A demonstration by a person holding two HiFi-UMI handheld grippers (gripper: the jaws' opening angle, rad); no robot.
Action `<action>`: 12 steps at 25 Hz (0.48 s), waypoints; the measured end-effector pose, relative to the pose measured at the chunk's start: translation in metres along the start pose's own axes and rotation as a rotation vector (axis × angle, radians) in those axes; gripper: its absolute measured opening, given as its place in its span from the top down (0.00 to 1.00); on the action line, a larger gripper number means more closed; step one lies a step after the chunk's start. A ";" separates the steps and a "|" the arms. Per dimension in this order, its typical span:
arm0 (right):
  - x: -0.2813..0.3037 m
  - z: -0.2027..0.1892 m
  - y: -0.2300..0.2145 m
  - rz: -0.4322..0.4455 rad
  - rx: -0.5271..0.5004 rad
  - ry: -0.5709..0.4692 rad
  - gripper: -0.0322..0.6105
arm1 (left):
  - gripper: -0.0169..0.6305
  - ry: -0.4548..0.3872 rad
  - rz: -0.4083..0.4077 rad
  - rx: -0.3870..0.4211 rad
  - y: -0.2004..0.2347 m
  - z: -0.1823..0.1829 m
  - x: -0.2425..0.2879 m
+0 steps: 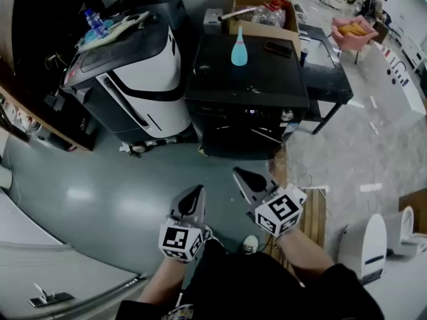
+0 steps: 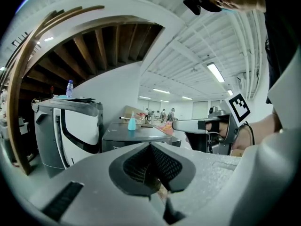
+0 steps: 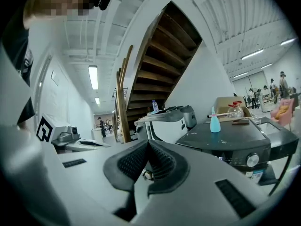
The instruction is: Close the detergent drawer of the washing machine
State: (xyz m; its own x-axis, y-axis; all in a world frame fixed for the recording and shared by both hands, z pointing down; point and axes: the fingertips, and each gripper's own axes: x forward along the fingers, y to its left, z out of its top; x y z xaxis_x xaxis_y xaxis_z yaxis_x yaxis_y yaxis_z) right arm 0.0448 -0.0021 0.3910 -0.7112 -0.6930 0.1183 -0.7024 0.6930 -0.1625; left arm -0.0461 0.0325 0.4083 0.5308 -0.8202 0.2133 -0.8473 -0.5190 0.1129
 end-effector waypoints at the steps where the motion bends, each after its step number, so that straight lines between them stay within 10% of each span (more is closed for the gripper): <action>1: -0.012 -0.002 -0.003 0.001 -0.001 -0.002 0.95 | 0.97 -0.001 -0.002 -0.001 -0.014 -0.002 0.000; 12: -0.122 -0.007 -0.002 -0.023 -0.002 -0.047 0.95 | 0.97 -0.013 -0.021 0.012 -0.115 -0.018 -0.015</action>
State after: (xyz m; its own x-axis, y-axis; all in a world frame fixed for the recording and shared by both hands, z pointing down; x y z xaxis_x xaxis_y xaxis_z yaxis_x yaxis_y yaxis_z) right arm 0.1329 0.0830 0.3835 -0.6927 -0.7173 0.0754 -0.7185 0.6773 -0.1580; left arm 0.0432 0.1095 0.4097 0.5488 -0.8120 0.1988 -0.8357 -0.5389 0.1060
